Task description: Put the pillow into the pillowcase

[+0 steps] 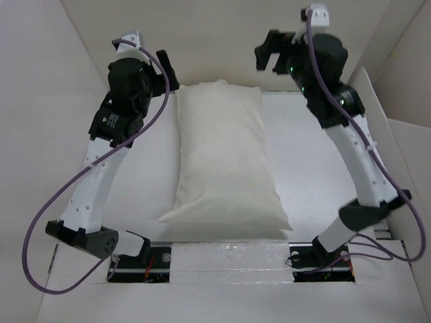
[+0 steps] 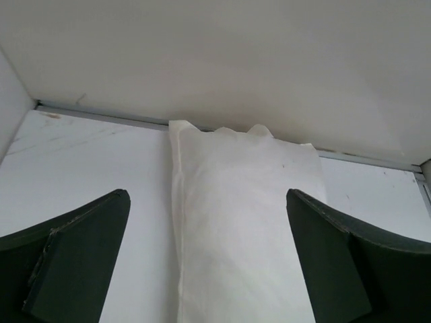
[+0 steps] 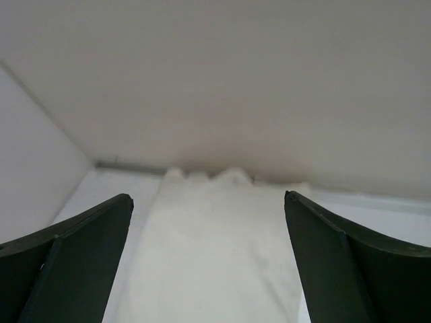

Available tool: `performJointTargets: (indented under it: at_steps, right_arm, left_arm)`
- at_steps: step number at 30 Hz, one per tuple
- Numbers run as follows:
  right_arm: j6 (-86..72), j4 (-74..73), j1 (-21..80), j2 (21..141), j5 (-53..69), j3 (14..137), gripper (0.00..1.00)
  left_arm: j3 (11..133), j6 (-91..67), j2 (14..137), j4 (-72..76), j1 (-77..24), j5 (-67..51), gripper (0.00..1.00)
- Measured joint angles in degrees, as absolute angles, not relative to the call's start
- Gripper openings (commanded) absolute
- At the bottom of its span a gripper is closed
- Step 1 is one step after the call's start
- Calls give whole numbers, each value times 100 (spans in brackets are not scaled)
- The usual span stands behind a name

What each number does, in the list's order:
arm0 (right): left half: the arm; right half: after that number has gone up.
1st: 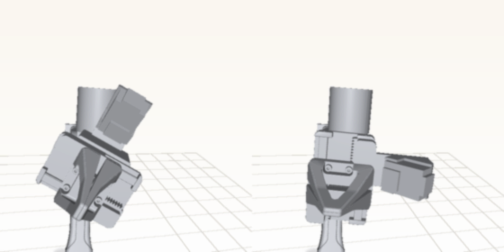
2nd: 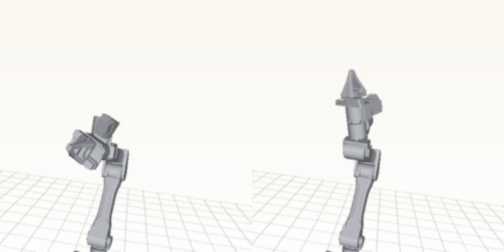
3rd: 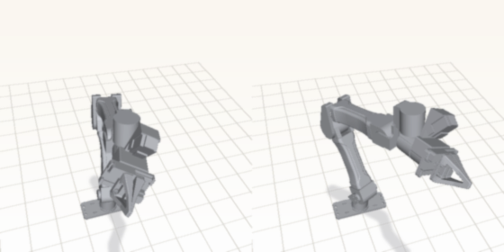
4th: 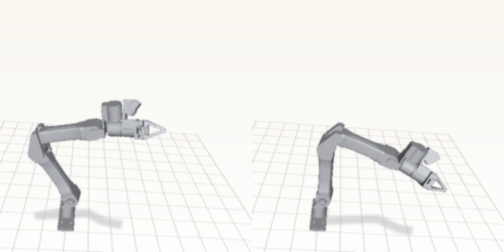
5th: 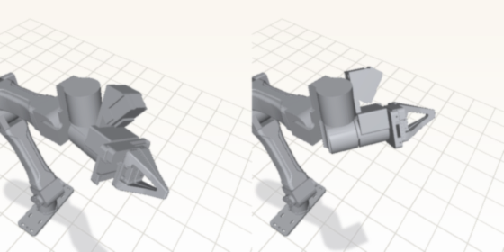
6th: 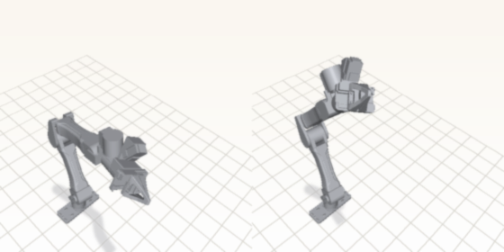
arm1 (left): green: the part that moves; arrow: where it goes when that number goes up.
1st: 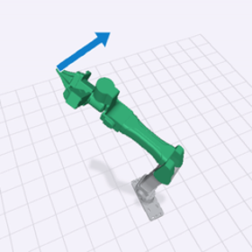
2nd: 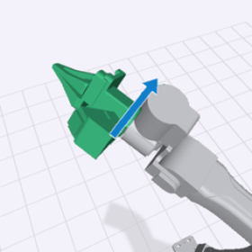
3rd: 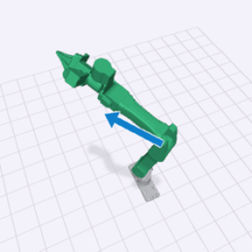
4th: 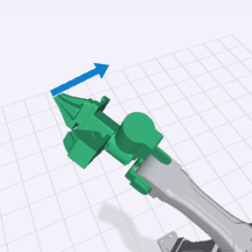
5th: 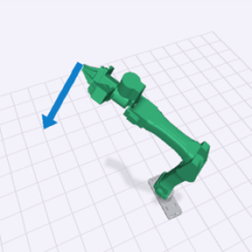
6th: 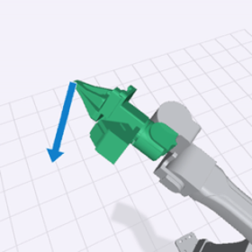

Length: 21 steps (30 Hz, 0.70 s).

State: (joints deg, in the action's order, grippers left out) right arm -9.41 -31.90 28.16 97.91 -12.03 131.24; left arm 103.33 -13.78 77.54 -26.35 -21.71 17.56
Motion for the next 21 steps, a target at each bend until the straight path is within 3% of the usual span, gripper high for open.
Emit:
performJointTargets:
  at_steps: [5,8,11,15,21]
  right_arm:
    - [-1575,-2405,4635,6912,-1378,8228,100]
    - [-2185,-2401,5312,5953,-1317,6313,100]
    - [-2757,-2683,5900,5433,-1509,5240,100]
    - [-3420,-2882,6801,5035,-1590,4703,100]
    - [-3868,-2471,7091,5260,-1194,3745,100]
  left_arm:
    - [10241,-1573,8613,-2189,-1763,910,100]
    - [10267,-1691,9360,-1898,-1317,274,100]
    - [10492,-1774,10217,-1835,-1085,-226,100]
    - [10484,-1997,11150,-1664,-1109,-777,100]
    - [9463,-2464,11384,-1179,-1358,-1122,100]
